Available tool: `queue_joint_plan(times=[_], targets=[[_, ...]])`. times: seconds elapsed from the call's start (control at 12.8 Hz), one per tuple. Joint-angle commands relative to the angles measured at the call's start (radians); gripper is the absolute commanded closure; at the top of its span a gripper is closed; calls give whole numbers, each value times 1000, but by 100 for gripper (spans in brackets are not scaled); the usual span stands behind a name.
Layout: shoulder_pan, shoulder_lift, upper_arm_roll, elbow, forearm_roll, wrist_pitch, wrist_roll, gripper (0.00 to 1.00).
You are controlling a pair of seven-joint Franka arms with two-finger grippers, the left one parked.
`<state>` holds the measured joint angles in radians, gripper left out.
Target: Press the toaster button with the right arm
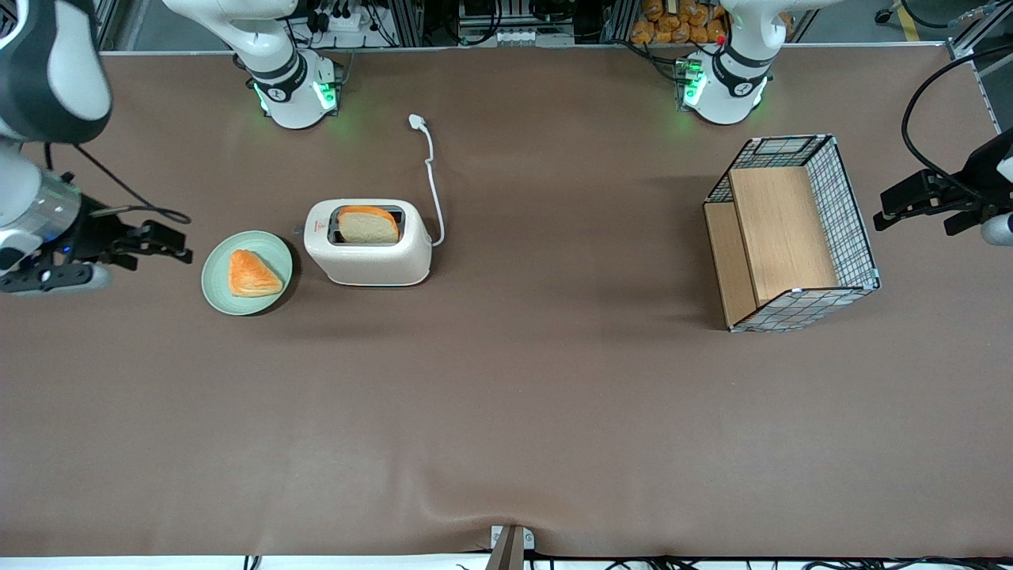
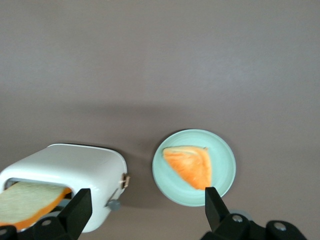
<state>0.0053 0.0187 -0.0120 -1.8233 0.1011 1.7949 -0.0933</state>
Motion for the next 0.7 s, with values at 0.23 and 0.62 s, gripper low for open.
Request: queue_joint_plan(times=[0.23,0.62], targets=[[28,-34,-11,71,-112,-69,46,0],[10,-32,-60,254,-104,-284,54,0]])
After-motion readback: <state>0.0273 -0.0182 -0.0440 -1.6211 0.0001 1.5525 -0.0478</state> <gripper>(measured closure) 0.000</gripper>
